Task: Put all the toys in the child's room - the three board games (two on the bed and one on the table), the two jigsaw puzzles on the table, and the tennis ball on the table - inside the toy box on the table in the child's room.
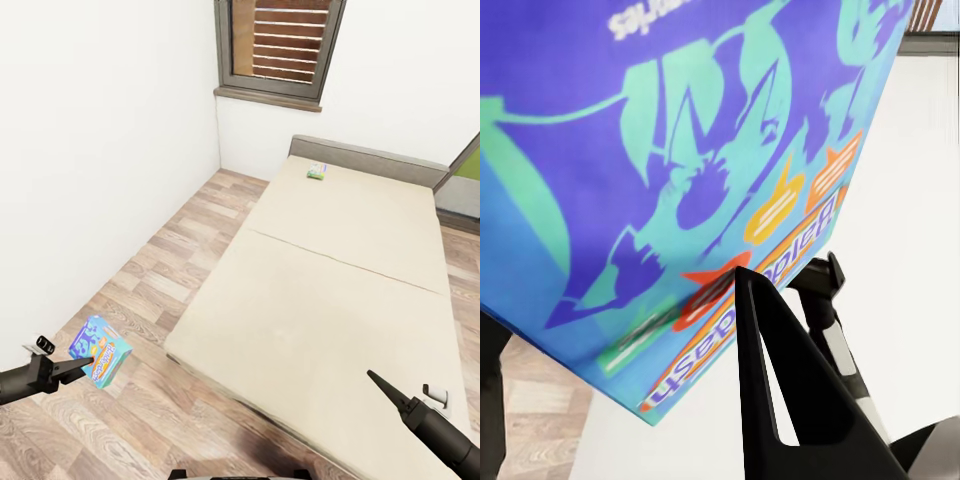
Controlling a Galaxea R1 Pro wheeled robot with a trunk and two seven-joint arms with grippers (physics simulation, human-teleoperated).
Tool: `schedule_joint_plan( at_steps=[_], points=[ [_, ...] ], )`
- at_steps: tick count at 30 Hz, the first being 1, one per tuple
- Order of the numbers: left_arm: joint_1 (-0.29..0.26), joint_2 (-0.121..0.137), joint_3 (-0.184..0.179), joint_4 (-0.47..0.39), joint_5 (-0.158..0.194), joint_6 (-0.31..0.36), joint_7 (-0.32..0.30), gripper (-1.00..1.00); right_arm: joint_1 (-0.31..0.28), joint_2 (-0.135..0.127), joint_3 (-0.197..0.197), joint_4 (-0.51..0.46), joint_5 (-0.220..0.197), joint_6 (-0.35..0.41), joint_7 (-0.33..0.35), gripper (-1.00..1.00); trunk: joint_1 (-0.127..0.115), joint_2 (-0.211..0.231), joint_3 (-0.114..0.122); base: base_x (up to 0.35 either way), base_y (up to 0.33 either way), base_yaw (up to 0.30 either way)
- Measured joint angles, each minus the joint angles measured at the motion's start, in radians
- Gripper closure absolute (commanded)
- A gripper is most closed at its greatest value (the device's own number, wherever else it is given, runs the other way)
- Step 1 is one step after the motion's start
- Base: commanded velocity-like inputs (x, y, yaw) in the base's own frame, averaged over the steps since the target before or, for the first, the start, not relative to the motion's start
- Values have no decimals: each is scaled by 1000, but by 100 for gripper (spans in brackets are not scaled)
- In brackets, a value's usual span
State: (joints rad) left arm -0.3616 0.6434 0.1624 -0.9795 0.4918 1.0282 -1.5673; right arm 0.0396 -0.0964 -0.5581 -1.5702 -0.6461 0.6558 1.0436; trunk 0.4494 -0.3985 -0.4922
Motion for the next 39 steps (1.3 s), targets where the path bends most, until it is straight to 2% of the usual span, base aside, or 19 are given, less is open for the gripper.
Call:
schedule_joint_plan(
  at_steps=[34,39],
  points=[
    [0,-1,-1,-14,-2,0,0,100,0,0,2,-2,1,-3,-9,-100,0,0,55,0,0,147],
    [0,-3,-13,-14,-3,-5,0,100,0,0,26,-2,2,-5,-14,-100,0,0,63,0,0,152]
  ],
)
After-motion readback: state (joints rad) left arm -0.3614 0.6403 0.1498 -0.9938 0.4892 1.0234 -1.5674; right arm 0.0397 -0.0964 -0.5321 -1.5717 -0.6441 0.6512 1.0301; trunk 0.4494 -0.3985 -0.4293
